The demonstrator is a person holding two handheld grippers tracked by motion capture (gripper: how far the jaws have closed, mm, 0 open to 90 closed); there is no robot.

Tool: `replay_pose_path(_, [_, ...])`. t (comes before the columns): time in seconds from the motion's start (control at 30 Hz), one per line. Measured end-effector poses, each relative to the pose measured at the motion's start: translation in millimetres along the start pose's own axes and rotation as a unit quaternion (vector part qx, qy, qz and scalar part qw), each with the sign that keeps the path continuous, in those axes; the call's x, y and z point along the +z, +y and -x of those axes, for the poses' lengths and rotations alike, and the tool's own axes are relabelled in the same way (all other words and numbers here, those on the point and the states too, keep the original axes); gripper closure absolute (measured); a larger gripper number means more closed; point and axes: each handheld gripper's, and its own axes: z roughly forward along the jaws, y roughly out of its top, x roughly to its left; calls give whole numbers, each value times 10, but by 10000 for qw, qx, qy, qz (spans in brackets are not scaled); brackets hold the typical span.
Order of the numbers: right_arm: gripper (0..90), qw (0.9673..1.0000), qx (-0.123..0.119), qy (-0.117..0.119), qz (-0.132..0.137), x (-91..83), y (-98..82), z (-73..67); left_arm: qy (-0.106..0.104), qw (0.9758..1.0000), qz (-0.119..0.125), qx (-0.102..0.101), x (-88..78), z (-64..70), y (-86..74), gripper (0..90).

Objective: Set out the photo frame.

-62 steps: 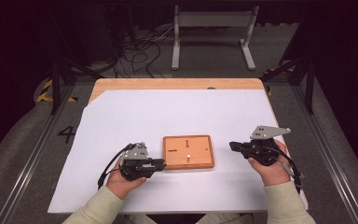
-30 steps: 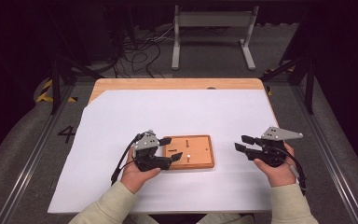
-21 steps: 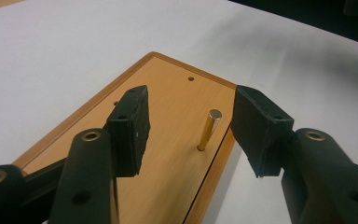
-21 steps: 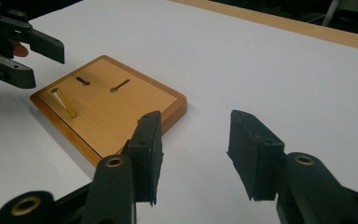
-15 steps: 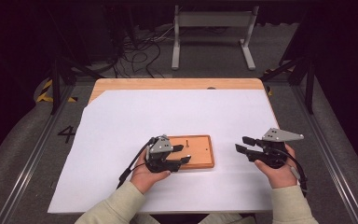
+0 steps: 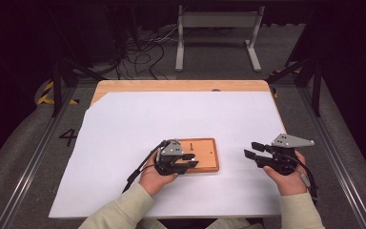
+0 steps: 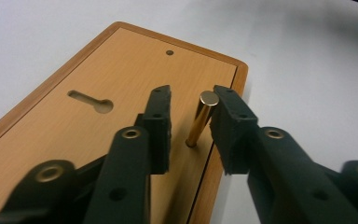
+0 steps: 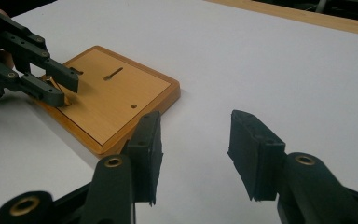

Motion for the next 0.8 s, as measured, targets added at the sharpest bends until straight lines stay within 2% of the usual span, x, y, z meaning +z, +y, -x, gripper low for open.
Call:
replay_pose_path(0.07, [545, 10000, 31, -6, -10, -3, -7, 0, 9, 10000, -31, 23, -4, 17, 12, 820])
replay_pose_path(0.13, [545, 10000, 26, -13, -22, -4, -10, 1, 66, 9998, -100, 129, 2, 29, 31, 833])
replay_pose_path(0.23, [545, 10000, 43, 2, -10, -3, -8, -1, 60, 9998, -114, 162, 3, 24, 38, 835])
replay_pose_path(0.37, [546, 10000, 21, 27, -26, 12, -1, -3, -45, 9998, -166, -126, -10, 4, 48, 826])
replay_pose_path(0.5, [546, 10000, 20, 27, -43, 27, 0, -8, -61, 9995, -237, -200, -19, 0, 45, 814])
replay_pose_path(0.6, [546, 10000, 25, 29, -50, 29, -4, -7, -28, 9994, -319, -117, -16, 7, 66, 826])
replay_pose_path(0.63, [546, 10000, 23, 35, -57, 30, -3, -7, -8, 9994, -335, -31, -16, 10, 62, 830])
replay_pose_path(0.7, [545, 10000, 13, 41, -57, 30, -2, -11, -36, 9995, -316, -3, -16, 4, 56, 835])
replay_pose_path(0.8, [545, 10000, 14, 37, -49, 34, -5, -9, -65, 9994, -288, 165, -16, -3, 45, 837])
